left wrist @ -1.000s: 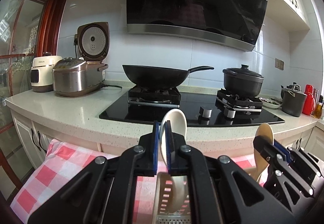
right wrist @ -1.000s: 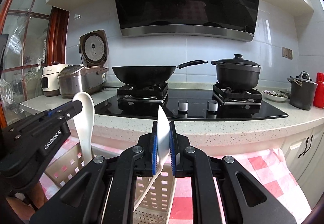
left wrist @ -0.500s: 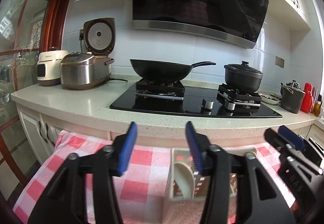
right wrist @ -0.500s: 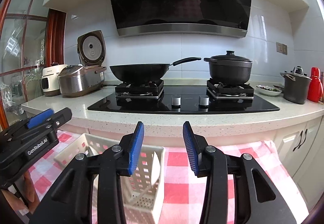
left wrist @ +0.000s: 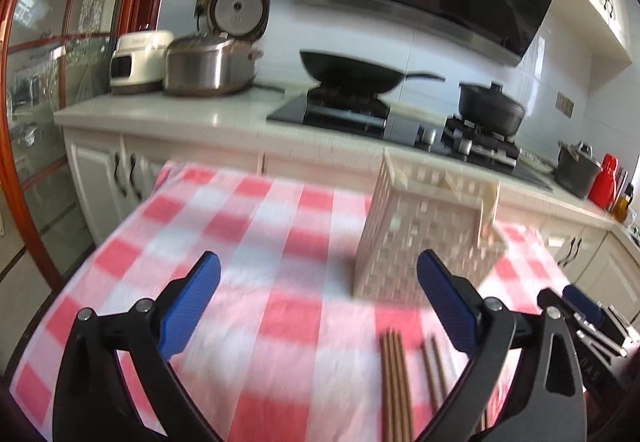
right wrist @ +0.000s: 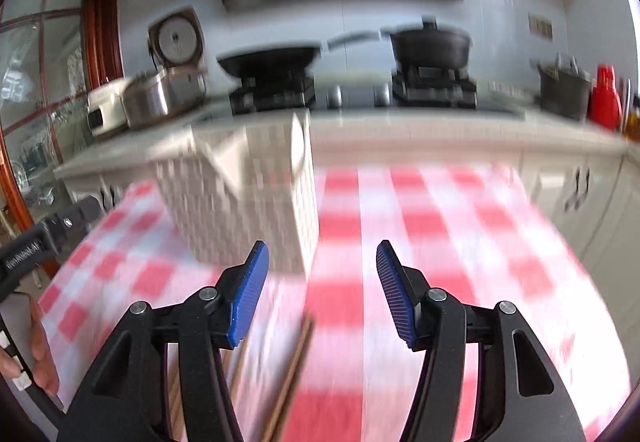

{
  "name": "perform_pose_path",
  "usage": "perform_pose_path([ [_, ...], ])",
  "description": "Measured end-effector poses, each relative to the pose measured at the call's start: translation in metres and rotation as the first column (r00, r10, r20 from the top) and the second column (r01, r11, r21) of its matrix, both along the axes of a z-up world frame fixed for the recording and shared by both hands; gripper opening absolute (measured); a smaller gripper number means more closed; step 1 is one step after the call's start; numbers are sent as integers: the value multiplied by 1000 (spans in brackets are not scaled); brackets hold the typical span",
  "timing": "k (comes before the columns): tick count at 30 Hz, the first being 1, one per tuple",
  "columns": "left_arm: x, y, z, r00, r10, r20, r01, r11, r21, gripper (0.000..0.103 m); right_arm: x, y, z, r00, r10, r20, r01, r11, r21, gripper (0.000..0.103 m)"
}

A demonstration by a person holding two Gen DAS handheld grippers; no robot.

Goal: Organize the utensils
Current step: 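Open the right gripper to release the spoon and withdraw from the caddy, then move the right tool down to a single wooden chopstick on the cloth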

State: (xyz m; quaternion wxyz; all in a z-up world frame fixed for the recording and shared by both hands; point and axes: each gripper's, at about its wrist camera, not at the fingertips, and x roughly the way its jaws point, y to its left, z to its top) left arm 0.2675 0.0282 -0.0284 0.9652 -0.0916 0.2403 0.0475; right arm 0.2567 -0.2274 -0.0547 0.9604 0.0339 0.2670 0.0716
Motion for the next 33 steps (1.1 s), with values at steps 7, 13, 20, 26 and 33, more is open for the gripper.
perform_pose_path([
  [7,-29,1,-37,994,-15,-105,17,1000,20,96,-20,5,-43,987,-3,-162,-3,999,-33,51],
  [13,-30,-2,-61,983,-37,-179,48,997,58,96,-23,10,-54,976,-2,-219,-8,999,-45,37],
  [20,-25,1,-70,973,-59,-222,71,997,44,96,-14,17,-57,964,-9,-265,-3,999,-45,35],
  [26,-24,5,-71,970,-71,-234,79,997,27,96,-8,28,-62,956,-39,-292,13,996,-91,29],
  [33,-24,5,-74,965,-92,-248,98,995,12,96,1,34,-65,946,-72,-315,27,989,-145,27],
])
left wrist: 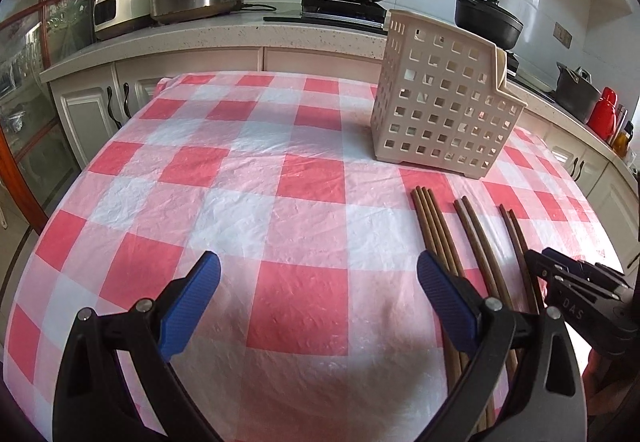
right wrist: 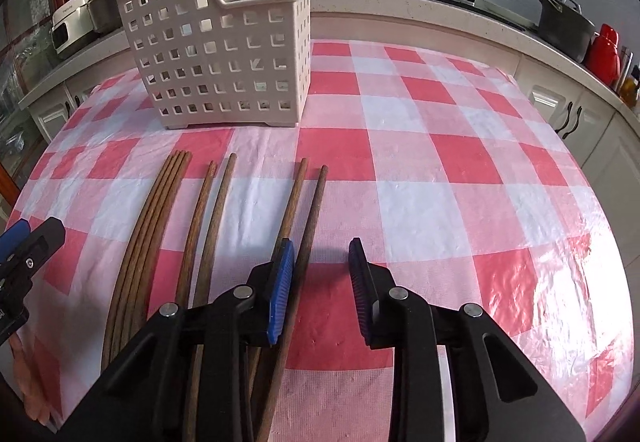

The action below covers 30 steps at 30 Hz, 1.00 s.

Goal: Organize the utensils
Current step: 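Move the right tool down to a single wooden chopstick on the cloth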

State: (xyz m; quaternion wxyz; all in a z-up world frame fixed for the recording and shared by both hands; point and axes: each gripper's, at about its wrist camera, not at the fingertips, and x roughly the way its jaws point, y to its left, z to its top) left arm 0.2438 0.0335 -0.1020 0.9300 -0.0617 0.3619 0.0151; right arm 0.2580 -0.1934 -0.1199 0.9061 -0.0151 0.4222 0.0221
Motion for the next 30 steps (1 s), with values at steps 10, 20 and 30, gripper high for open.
perform_pose_path([
  [10,4,-14,-9,996,-67,-57,68,998,16,95,7,-1,0,999,44,-6,-44,999,3,7],
  [20,31,-34,-16,991,-84,-106,87,996,30,83,-5,-22,-1,998,65,-5,-64,996,64,7],
  [30,52,-46,-20,988,-76,-137,83,995,47,76,-7,-30,-1,996,90,1,-90,989,119,7],
])
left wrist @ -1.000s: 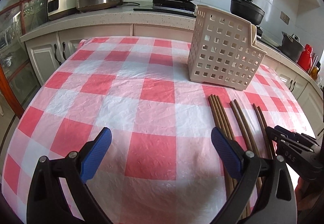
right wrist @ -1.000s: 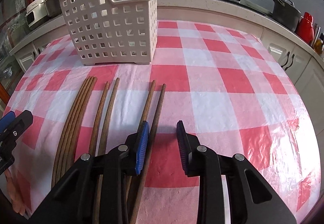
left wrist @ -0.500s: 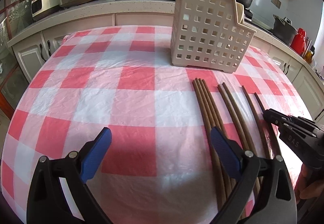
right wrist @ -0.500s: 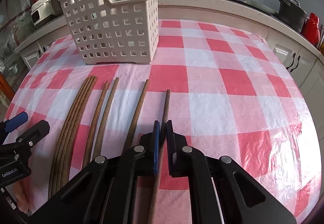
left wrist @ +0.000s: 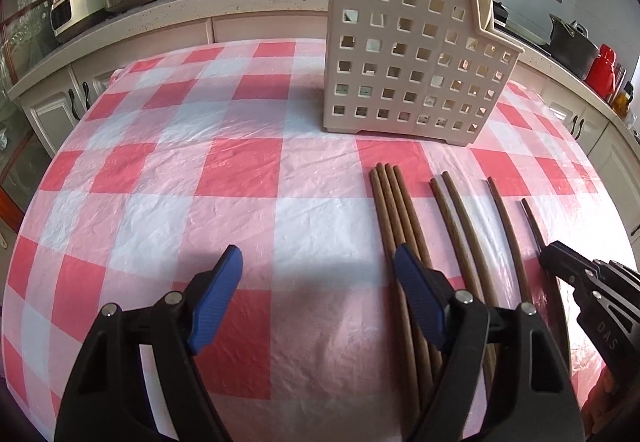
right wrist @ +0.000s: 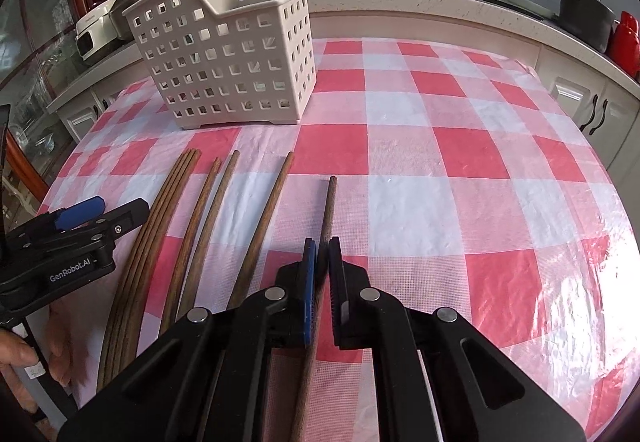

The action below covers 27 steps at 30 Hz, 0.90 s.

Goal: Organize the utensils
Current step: 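Move the right tool down to a single wooden chopstick on the cloth, then close the right gripper on the wooden chopstick and lift it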

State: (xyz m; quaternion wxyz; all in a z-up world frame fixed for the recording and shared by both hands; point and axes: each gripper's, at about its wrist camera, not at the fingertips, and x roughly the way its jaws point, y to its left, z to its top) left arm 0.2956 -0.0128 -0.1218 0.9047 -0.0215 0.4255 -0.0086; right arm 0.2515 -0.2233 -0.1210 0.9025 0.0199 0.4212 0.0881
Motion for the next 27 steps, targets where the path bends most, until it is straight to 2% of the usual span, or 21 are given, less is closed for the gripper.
perform_pose_path([
  [6,5,-7,-2,1000,-5,-8,5,1000,24,74,0,-3,0,1000,8,-2,-8,1000,18,7],
  [9,7,-11,-3,1000,-7,-10,7,998,55,68,0,-2,0,1000,12,-1,-12,1000,5,7],
  [16,8,-28,1,997,-71,-17,72,994,80,25,4,1,1,1000,28,-1,-28,999,-33,7],
  [19,7,-37,1,995,-95,-15,96,990,104,18,8,3,1,999,35,1,-35,998,-55,7],
  [22,10,-34,1,994,-103,-21,104,992,71,17,9,4,1,999,48,2,-48,997,-65,7],
  [24,12,-31,1,995,-101,-25,102,993,60,9,8,1,1,999,45,2,-45,998,-47,6],
  [27,13,-20,2,995,-101,-28,100,995,-15,7,7,-3,1,999,33,1,-33,999,-26,6],
])
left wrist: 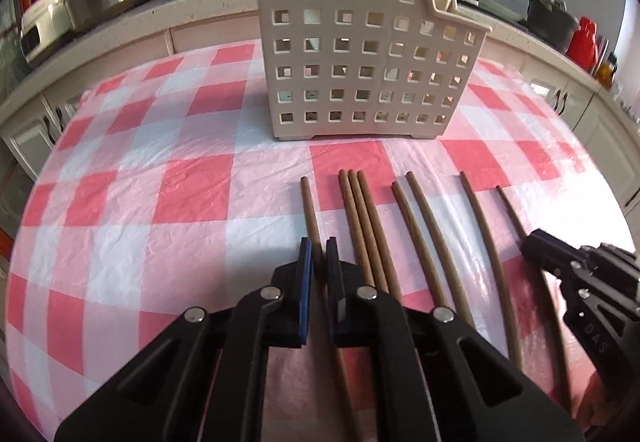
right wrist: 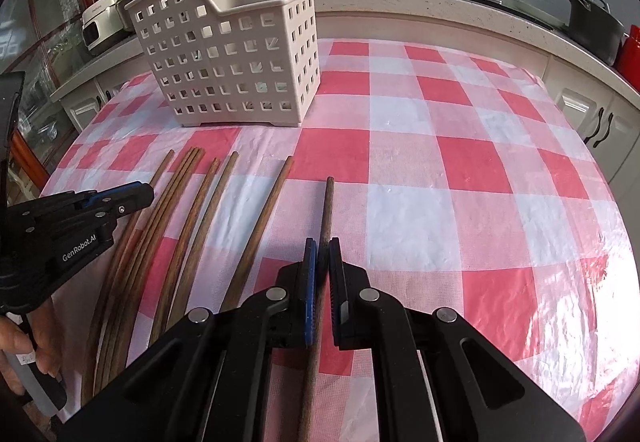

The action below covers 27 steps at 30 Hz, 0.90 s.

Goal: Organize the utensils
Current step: 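Close the right gripper on the wooden chopstick and lift it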

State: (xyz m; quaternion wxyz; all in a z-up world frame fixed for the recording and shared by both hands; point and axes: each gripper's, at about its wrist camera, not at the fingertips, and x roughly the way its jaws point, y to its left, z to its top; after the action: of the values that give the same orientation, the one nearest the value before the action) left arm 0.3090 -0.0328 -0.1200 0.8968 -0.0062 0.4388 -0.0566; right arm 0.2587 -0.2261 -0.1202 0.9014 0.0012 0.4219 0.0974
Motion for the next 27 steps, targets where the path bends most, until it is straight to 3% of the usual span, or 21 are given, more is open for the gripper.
perform_pose_path([
  [9,-13,4,13,999,5,48,-4,1000,-19,7,-4,-11,11,999,-34,34,32,998,50,6],
  [27,-43,9,52,987,19,159,-14,999,-33,7,-26,-12,59,980,-41,194,19,993,115,6],
])
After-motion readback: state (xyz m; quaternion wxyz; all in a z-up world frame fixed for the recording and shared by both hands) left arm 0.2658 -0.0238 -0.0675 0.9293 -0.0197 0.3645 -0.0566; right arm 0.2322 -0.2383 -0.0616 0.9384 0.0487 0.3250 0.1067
